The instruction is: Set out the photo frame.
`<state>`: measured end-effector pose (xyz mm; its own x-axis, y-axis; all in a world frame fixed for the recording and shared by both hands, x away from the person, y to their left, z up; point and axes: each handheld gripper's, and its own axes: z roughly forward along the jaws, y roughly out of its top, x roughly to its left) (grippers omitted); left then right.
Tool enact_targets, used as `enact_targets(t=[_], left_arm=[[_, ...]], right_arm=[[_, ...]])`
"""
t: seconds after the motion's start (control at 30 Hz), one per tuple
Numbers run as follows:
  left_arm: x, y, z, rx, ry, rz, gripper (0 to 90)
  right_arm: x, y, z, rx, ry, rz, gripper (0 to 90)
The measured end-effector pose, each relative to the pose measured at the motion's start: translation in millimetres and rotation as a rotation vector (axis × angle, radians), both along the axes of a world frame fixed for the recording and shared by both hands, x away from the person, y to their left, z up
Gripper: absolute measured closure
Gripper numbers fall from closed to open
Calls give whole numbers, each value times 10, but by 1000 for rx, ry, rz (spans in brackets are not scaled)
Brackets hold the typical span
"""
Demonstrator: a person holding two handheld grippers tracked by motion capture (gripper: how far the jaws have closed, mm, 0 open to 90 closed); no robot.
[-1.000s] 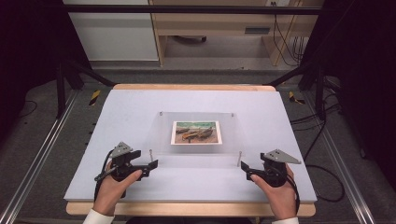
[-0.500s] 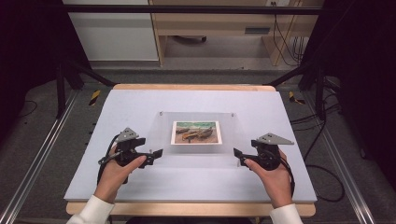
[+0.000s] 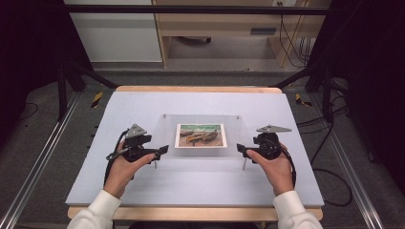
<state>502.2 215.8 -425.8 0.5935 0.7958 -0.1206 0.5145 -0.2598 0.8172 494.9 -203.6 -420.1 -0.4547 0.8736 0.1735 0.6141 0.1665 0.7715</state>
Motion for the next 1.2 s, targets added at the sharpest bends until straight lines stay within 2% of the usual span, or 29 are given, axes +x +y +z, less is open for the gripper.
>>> enact_targets(t=[0.07, 0.1, 0.13, 0.23, 0.33, 0.53, 0.73, 0.8, 0.83, 0.87, 1.03, 1.1, 1.13, 1.17, 1.2], left_arm=[[22, 16, -35, -16, 19, 6, 162], [22, 16, -35, -16, 19, 6, 170], [39, 26, -64, -37, 41, 3, 178], [42, 29, -91, -53, 56, -3, 192], [35, 33, -100, -60, 57, -2, 209], [48, 48, -103, -84, 70, 2, 213], [52, 100, -131, -54, 84, 44, 200], [61, 108, -159, -49, 96, 41, 199], [67, 113, -176, -56, 101, 40, 199], [78, 119, -204, -97, 129, 41, 197], [106, 111, -225, -111, 136, 37, 199], [127, 129, -239, -126, 152, 35, 198], [143, 149, -258, -152, 178, 37, 198], [143, 149, -258, -152, 178, 37, 198], [153, 156, -273, -170, 191, 40, 196]], right_arm=[[18, 2, -28, 39, 20, 1, 233], [18, 2, -28, 39, 20, 1, 233], [32, 20, -60, 43, 35, 0, 230], [38, 62, -118, 49, 69, 11, 217], [41, 91, -175, 54, 99, 16, 199], [40, 69, -200, 94, 124, 1, 198], [51, 47, -229, 127, 140, -7, 190], [51, 49, -232, 127, 138, -8, 190], [54, 50, -237, 130, 136, -10, 188], [56, 52, -242, 134, 137, -13, 184], [61, 36, -265, 162, 149, -18, 182], [63, 26, -275, 175, 159, -22, 182], [63, 26, -276, 177, 159, -23, 182], [64, 26, -277, 178, 161, -24, 182], [64, 26, -277, 178, 162, -24, 182]])
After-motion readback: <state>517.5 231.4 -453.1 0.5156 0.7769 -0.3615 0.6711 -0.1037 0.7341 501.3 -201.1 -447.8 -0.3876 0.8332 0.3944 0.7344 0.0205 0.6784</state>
